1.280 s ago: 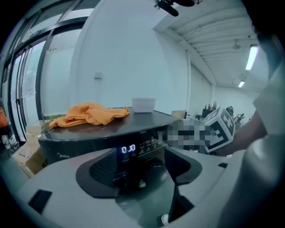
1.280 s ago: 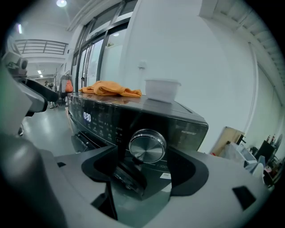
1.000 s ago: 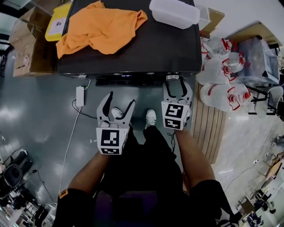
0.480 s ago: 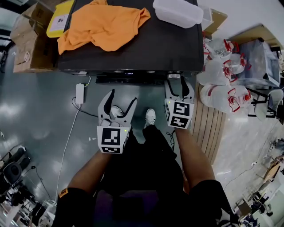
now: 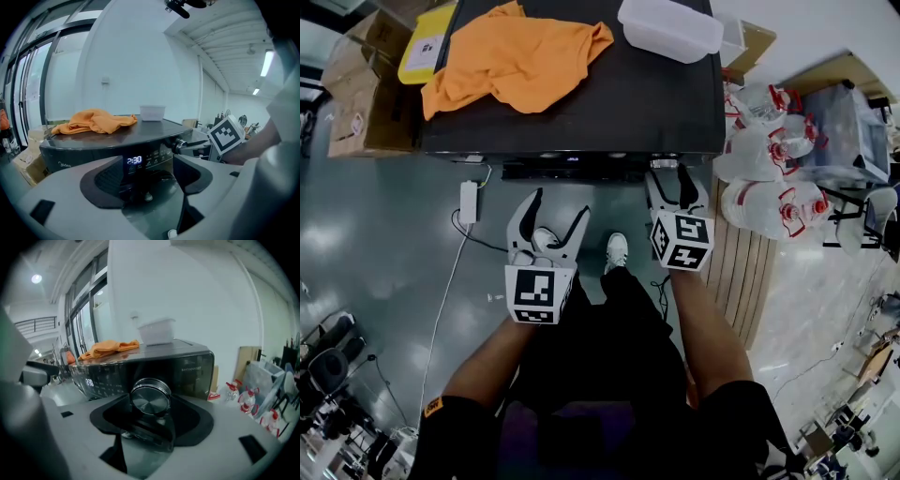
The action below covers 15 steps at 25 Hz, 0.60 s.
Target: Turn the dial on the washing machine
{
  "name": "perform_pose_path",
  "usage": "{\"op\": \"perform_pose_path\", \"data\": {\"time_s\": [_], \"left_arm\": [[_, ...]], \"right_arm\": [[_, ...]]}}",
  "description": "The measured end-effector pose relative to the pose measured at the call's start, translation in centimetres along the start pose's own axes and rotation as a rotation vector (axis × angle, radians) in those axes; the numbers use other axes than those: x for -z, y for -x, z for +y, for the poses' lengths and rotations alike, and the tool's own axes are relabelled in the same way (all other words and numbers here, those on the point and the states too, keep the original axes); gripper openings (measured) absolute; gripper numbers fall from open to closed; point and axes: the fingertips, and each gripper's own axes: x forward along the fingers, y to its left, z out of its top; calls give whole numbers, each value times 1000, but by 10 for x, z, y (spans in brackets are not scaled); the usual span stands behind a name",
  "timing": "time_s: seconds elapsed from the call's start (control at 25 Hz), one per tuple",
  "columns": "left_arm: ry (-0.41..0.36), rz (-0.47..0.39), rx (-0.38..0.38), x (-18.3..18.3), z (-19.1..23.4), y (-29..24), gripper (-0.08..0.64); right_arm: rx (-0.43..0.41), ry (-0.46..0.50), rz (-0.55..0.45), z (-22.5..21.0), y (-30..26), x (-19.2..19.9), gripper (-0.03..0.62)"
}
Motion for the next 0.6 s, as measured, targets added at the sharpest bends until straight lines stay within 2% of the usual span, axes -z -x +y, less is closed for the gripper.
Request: {"op": "perform_pose_path", "data": {"time_s": [0.16,0.28,0.4,0.6], "left_arm": [[3,-1,-4,-2,1,-2,321],[5,-2,-10,-3,4,-2,321],[8,-3,-15,-4,6,-2,321],[6,-5,-21,-5,9,-3,321]], "right_arm": [[84,250,-4,9,3,-7,290],[131,386,8,12,2,-11,290],[149,413,28,13,1,-9,288],[143,349,20,10,0,-8,278]]}}
